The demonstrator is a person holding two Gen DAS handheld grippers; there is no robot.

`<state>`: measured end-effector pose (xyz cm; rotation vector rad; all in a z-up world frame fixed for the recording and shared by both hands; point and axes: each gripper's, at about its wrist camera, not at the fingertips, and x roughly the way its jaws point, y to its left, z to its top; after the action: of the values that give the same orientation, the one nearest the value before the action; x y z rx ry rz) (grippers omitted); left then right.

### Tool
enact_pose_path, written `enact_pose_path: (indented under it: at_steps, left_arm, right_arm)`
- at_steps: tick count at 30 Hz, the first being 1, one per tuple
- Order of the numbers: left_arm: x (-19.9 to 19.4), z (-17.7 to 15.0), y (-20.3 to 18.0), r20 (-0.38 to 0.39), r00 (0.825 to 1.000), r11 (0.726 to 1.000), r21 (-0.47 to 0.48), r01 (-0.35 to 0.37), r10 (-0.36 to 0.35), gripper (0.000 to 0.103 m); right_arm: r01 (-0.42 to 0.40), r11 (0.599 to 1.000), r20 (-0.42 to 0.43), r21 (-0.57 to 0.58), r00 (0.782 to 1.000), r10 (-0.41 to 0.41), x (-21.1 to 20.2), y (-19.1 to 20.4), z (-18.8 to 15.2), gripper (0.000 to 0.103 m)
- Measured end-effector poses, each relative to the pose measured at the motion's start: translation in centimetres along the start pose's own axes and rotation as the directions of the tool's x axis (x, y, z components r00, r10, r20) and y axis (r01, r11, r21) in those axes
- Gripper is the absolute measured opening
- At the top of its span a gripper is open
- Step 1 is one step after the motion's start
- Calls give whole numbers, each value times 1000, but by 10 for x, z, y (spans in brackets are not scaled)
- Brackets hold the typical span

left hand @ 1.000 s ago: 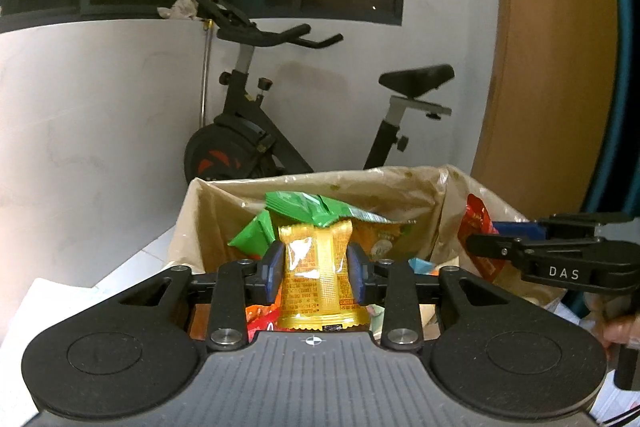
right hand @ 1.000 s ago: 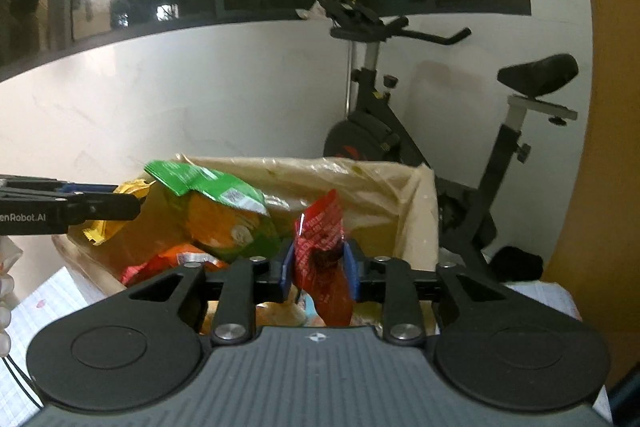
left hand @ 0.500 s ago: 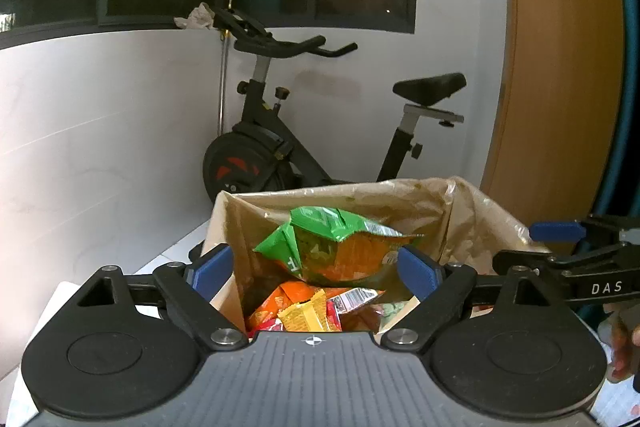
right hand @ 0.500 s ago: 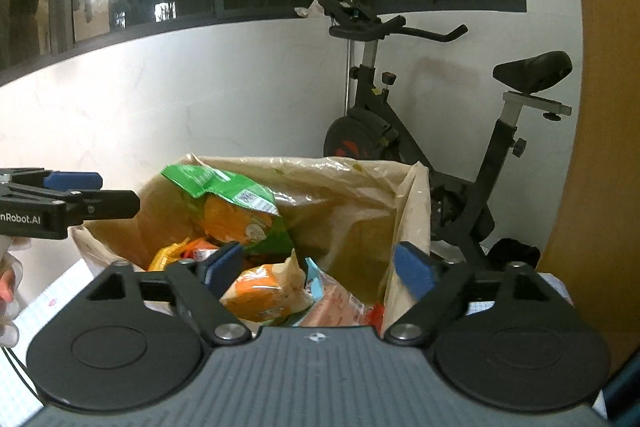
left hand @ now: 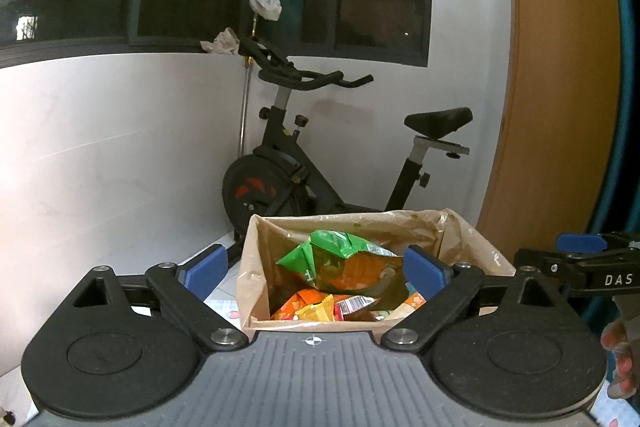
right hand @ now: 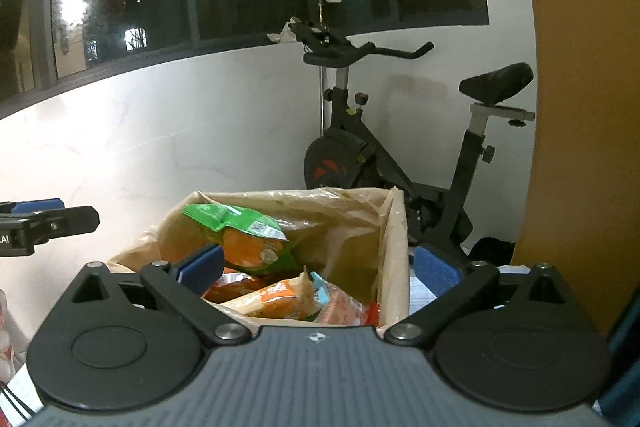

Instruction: Organize snacks

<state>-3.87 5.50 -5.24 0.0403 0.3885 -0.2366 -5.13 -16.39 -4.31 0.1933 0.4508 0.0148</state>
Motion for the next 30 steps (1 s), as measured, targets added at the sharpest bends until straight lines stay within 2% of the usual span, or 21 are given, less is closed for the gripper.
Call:
enact_pose_path:
  at_steps: [3,7,12,18,30]
  left_arm:
    - [-11,2,-2,-7,1000,1000,1,-5,5,96]
    - [-26,2,-4,7,1000,1000,-2,-27,28,96]
    - [-43,0,-8,3,999,999,-11,-33,33,96]
    - [-60,-5,-11,42,997,998,-11,-61,62,96]
    - [-61,-8,-13,30,995,996,-27,-90,91,96]
  right_arm:
    - [-12,1000,21,9,1000,12,-16,6,4,103]
    - [22,1000,38,-9,999,-22,-41,20,7,103]
    - [-6,1000,58,5,998,5,-62,28,7,103]
    - [16,1000,52,-8,999,-16,-70,34,6,103]
    - [24,999,25,29,999,-24,-69,26,0,103]
